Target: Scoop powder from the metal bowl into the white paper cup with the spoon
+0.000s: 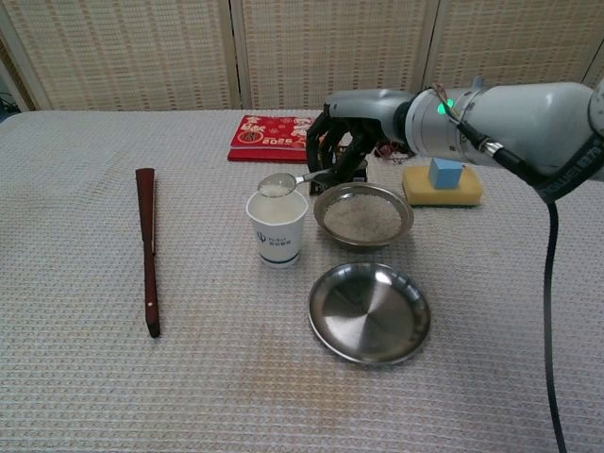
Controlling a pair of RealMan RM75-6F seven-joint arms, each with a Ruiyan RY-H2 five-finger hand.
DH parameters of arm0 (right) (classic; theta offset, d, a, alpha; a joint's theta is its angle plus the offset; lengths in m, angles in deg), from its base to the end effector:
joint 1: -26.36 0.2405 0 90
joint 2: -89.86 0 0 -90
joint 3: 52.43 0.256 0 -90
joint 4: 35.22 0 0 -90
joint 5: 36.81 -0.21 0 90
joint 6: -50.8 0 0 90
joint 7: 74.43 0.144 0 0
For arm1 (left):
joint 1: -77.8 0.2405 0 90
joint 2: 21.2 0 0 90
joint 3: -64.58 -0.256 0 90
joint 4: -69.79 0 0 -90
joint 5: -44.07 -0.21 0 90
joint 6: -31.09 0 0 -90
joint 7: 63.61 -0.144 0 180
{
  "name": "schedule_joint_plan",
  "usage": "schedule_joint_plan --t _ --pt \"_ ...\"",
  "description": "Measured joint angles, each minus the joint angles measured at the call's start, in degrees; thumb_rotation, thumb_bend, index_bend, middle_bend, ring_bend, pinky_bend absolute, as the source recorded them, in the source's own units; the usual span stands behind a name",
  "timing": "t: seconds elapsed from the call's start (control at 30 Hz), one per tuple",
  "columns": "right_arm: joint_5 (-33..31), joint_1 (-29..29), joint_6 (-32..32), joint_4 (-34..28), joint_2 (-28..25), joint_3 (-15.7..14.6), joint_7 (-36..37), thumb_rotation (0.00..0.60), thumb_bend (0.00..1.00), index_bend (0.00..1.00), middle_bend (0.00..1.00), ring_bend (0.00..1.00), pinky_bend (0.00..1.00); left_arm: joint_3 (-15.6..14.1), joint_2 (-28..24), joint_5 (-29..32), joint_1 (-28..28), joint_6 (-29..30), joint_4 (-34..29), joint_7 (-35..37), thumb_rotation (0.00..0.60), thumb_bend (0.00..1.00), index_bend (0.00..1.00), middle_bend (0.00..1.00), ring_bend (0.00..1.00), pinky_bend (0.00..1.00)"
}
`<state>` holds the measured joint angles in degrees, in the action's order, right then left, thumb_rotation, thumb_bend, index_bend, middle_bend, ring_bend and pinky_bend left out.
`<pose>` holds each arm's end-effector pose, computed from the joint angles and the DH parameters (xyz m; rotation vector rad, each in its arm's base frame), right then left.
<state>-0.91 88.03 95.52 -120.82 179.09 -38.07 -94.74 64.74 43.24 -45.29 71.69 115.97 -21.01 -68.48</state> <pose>-0.0562 -0.3850 -0.0354 1.9157 -1.2520 0.9190 -0.3084 0.1779 0.1496 -1.5076 -0.8160 -0.8407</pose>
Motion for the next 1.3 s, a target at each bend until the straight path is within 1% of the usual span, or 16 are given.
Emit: schedule_joint_plan --t 0.2,0.37,0.6,0.8,0.93,1.03,1.17,1.23,1.3 --pt "0.64 1.52 4.5 1.13 2.9 -1.81 -4.93 0.6 0.37 0.93 0.61 0.16 0.0 -0.08 -0.32 -0.25 0.1 0.18 0.0 0.63 0.6 0.46 0.0 0.0 0.0 0.12" --pt "4.14 1.82 9.38 1.63 4.59 -3.74 -9.81 0.6 0.37 0.93 0.61 0.16 0.0 -0.02 -0.45 -0.23 0.19 0.35 -0.03 0.81 0.6 0.46 0.0 0.0 0.0 0.12" --pt "8.77 2.24 13.53 2.04 6.3 -6.68 -18.35 0.6 0.37 0.93 0.61 0.16 0.0 0.1 -0.44 0.34 0.1 -0.14 -0.15 0.63 0.6 0.46 0.0 0.0 0.0 0.12" --pt "16.14 2.47 18.19 2.72 7.82 -10.21 -27.49 0.6 0.37 0.93 0.61 0.16 0.0 0.11 -0.56 0.36 0.03 -0.33 -0.31 0.62 0.6 0.46 0.0 0.0 0.0 0.12" --pt "22.85 2.02 22.26 4.0 9.08 -12.93 -33.57 0.6 0.37 0.93 0.61 0.16 0.0 0.11 -0.61 0.44 0.07 -0.35 -0.36 0.71 0.6 0.45 0.0 0.0 0.0 0.12" --pt "27.25 1.33 24.77 5.58 10.07 -14.31 -36.79 0.6 0.37 0.93 0.61 0.16 0.0 0.03 -0.66 0.26 0.11 -0.27 -0.39 0.78 0.6 0.46 0.0 0.0 0.0 0.12" --pt "31.8 0.15 27.15 8.39 11.31 -15.02 -38.84 0.6 0.37 0.92 0.61 0.16 0.0 0.0 -0.68 0.06 0.16 -0.1 -0.57 0.66 0.6 0.46 0.0 0.0 0.0 0.12" --pt "33.45 -0.8 28.03 9.76 11.88 -14.87 -38.94 0.6 0.37 0.92 0.61 0.16 0.0 -0.04 -0.7 -0.02 0.23 0.01 -0.68 0.62 0.6 0.46 0.0 0.0 0.0 0.12" --pt "33.74 -1.52 28.28 9.94 12.07 -14.3 -38.29 0.6 0.37 0.92 0.61 0.16 0.0 -0.06 -0.75 -0.02 0.27 0.05 -0.56 0.72 0.6 0.46 0.0 0.0 0.0 0.12"
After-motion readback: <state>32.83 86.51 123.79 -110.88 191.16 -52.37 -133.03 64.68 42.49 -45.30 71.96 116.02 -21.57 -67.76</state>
